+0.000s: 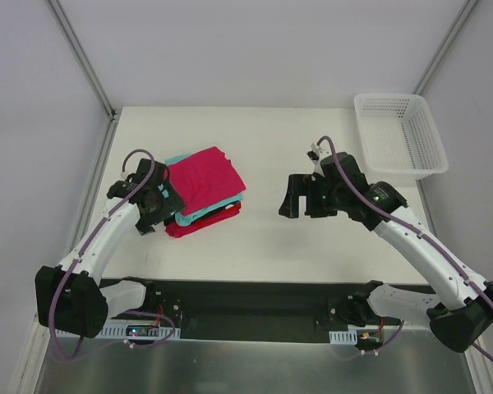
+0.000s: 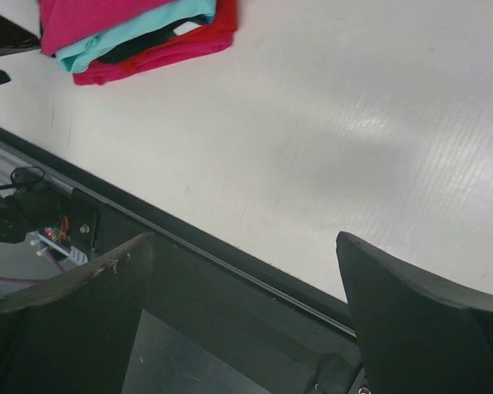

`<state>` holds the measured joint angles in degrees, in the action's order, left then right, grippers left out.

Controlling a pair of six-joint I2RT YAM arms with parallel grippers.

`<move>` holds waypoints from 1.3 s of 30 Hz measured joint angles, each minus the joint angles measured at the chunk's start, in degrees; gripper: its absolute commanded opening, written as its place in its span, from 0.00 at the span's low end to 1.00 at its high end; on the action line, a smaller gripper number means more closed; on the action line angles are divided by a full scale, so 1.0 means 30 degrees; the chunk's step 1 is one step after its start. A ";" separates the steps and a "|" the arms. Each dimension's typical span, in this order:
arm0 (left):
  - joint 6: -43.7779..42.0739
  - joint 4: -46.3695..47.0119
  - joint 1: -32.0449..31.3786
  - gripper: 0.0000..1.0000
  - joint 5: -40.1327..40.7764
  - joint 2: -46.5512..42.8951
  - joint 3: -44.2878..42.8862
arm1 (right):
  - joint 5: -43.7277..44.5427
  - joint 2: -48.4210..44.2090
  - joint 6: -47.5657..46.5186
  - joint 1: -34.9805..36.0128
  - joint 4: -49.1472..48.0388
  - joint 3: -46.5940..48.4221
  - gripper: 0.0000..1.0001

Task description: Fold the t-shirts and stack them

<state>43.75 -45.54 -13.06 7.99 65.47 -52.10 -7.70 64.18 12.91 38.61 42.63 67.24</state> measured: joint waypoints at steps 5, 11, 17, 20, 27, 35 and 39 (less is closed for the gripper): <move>0.0226 0.0007 0.1902 0.99 -0.0423 0.1268 -0.0007 | 0.0415 -0.0168 0.0102 -0.1217 -0.0058 -0.0474 0.96; 0.0663 0.0262 0.2637 0.99 -0.0721 0.1530 0.0350 | 0.0430 -0.0255 0.0109 -0.1559 -0.0117 -0.0510 0.96; 0.0452 0.0525 0.2637 0.99 -0.1588 0.1632 0.1166 | 0.0408 -0.0408 0.0153 -0.1559 -0.0197 -0.0852 0.96; 0.0000 0.0554 0.2586 0.99 -0.1967 0.1668 0.1610 | 0.0299 -0.0444 0.0277 -0.1574 -0.0335 -0.1282 0.96; -0.0721 0.0408 0.1705 0.99 -0.2608 -0.0313 0.2178 | -0.0058 -0.0444 0.0597 -0.1596 -0.0670 -0.1617 0.96; -0.1617 0.0372 -0.0350 0.99 -0.3198 -0.0168 0.1931 | -0.0182 -0.0437 0.0787 -0.1596 -0.0984 -0.1617 0.96; -0.1741 0.0350 -0.2557 0.99 -0.2965 0.1319 0.1683 | -0.0189 -0.0437 0.0882 -0.1596 -0.0998 -0.1617 0.96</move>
<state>38.52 -44.49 -20.73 -0.91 69.43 -47.05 -8.27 62.87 15.55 33.82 39.64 62.39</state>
